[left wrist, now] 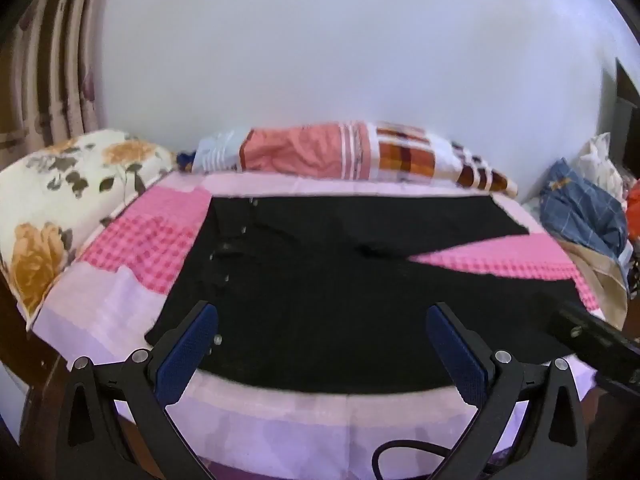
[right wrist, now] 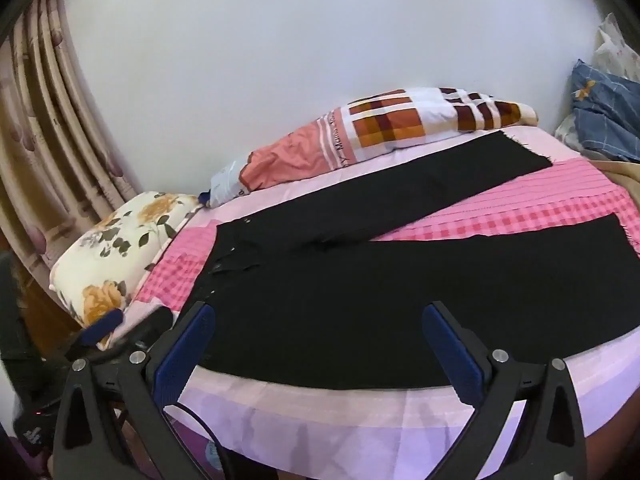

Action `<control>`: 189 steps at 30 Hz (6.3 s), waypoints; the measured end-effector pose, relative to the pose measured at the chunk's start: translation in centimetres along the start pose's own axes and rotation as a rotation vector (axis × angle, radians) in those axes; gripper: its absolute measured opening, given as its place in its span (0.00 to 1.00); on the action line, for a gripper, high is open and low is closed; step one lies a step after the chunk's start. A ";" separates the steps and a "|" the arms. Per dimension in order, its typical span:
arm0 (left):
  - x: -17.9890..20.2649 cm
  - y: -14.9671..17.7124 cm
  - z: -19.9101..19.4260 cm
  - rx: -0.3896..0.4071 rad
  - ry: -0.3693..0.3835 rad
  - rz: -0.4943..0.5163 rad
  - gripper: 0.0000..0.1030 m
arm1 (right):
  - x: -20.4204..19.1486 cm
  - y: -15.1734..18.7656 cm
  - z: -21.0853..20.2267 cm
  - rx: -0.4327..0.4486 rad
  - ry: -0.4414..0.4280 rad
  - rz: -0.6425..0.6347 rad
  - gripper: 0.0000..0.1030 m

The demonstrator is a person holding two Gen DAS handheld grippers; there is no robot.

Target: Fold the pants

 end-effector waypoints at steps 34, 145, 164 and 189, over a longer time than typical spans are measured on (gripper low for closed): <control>-23.5 -20.1 31.5 -0.307 0.051 0.075 0.75 | 4.8 -6.7 12.9 -0.250 0.155 0.112 1.00; -6.3 1.9 12.2 -0.389 0.096 0.014 0.84 | 38.4 3.6 2.7 0.068 -0.189 1.048 0.08; -6.2 2.5 12.1 -0.386 0.101 0.013 0.84 | 38.5 4.3 1.2 0.048 -0.165 1.077 0.05; -7.0 4.5 12.6 -0.421 0.056 0.054 0.84 | 40.6 5.4 0.4 0.108 -0.263 1.156 0.24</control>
Point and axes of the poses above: each gripper's, at about its wrist camera, not at the fingertips, and z roughly the way its jaws point, x to its right, y to its underside, the point moved 9 cm from there along z, roughly the way its jaws point, and after that the axes turned 12 degrees about -x, right-handed, at the moved point
